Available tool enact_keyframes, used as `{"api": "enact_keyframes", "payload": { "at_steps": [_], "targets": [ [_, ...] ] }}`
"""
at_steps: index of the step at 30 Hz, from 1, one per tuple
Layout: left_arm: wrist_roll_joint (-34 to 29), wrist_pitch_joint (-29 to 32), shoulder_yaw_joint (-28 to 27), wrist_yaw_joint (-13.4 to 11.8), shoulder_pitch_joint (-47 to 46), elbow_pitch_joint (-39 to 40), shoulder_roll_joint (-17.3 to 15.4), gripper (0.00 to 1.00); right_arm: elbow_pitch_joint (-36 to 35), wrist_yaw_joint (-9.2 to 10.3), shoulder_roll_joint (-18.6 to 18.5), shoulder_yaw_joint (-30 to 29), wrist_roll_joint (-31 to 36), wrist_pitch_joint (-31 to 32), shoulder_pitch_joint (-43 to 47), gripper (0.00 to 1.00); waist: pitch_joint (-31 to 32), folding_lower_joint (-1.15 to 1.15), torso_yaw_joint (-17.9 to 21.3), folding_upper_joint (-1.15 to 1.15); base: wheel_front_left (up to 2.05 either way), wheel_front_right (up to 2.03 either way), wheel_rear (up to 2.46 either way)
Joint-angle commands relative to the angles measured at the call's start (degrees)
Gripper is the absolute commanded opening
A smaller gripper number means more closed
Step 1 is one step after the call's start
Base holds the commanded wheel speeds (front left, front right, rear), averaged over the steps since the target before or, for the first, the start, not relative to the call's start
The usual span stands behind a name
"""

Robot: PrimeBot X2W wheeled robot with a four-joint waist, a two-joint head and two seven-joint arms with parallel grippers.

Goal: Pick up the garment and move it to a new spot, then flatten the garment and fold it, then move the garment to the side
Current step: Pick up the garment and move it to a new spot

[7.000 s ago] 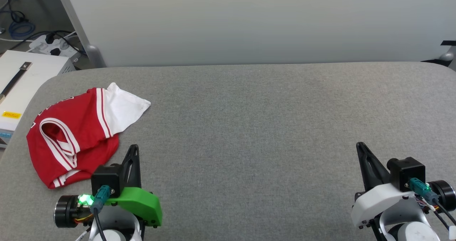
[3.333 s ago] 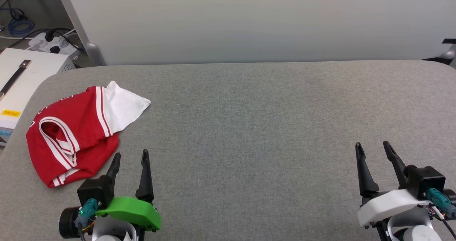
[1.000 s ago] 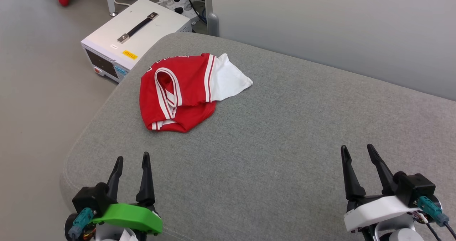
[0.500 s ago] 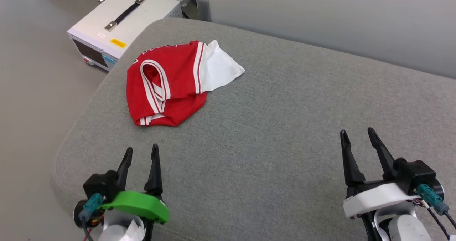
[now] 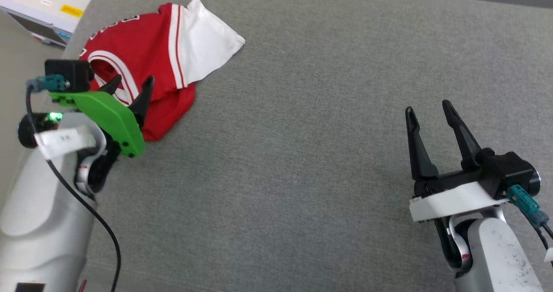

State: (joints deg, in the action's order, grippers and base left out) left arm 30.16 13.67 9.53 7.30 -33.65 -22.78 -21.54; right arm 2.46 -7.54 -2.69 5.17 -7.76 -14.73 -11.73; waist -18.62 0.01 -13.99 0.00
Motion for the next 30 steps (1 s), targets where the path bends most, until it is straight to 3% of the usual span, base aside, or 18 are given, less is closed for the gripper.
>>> {"api": "enact_keyframes", "payload": {
  "at_steps": [1,4,8,14,20,21,22,25,30],
  "targets": [
    [2.09,3.16,1.17,0.16,-1.96,0.56,-2.38,1.0,-0.59,0.05,-0.19,0.35,0.46,-0.27,-1.49,1.0,-7.46,-0.01,6.69,0.0,0.0,0.0,0.0],
    [6.57,10.49,3.1,0.17,-5.07,0.91,-7.49,1.0,-1.28,0.05,-0.19,0.85,0.21,-0.27,-2.89,1.0,-9.79,-0.01,8.44,0.0,0.0,0.0,0.0],
    [10.27,17.18,4.88,0.18,-7.69,-0.15,-11.86,1.0,-1.95,0.05,-0.19,1.4,-0.14,-0.27,-3.92,1.0,-11.9,-0.01,10.32,0.0,0.0,0.0,0.0],
    [11.71,22.04,5.86,0.16,-9.06,-4.27,-14.5,1.0,-2.17,0.05,-0.19,1.46,-0.59,-0.27,-4.36,1.0,-13.35,-0.01,12.0,0.0,0.0,0.0,0.0],
    [12.58,23.44,6.37,0.1,-7.78,-7.76,-14.34,1.0,-2.11,0.05,-0.19,1.5,-0.91,-0.27,-4.36,1.0,-13.4,-0.01,12.51,0.0,0.0,0.0,0.0],
    [12.57,23.68,6.65,0.11,-7.44,-8.04,-14.38,0.34,-2.08,0.05,-0.19,1.44,-0.92,-0.27,-4.35,1.0,-13.33,-0.01,12.47,0.0,0.0,0.0,0.0],
    [12.75,23.94,7.0,0.12,-7.03,-8.2,-14.34,0.0,-2.06,0.05,-0.19,1.33,-0.9,-0.27,-4.34,1.0,-13.26,-0.01,12.38,0.0,0.0,0.0,0.0],
    [14.13,23.12,6.86,0.14,-6.39,-7.93,-13.66,0.0,-1.94,0.05,-0.19,0.96,-0.49,-0.27,-4.35,1.0,-12.77,-0.01,11.99,0.0,0.0,0.0,0.0],
    [14.26,15.32,5.55,0.16,-5.46,-6.39,-12.98,0.0,-1.22,0.05,-0.19,0.55,-0.51,-0.27,-3.91,1.0,-9.98,-0.01,11.34,0.0,0.0,0.0,0.0]
  ]
}}
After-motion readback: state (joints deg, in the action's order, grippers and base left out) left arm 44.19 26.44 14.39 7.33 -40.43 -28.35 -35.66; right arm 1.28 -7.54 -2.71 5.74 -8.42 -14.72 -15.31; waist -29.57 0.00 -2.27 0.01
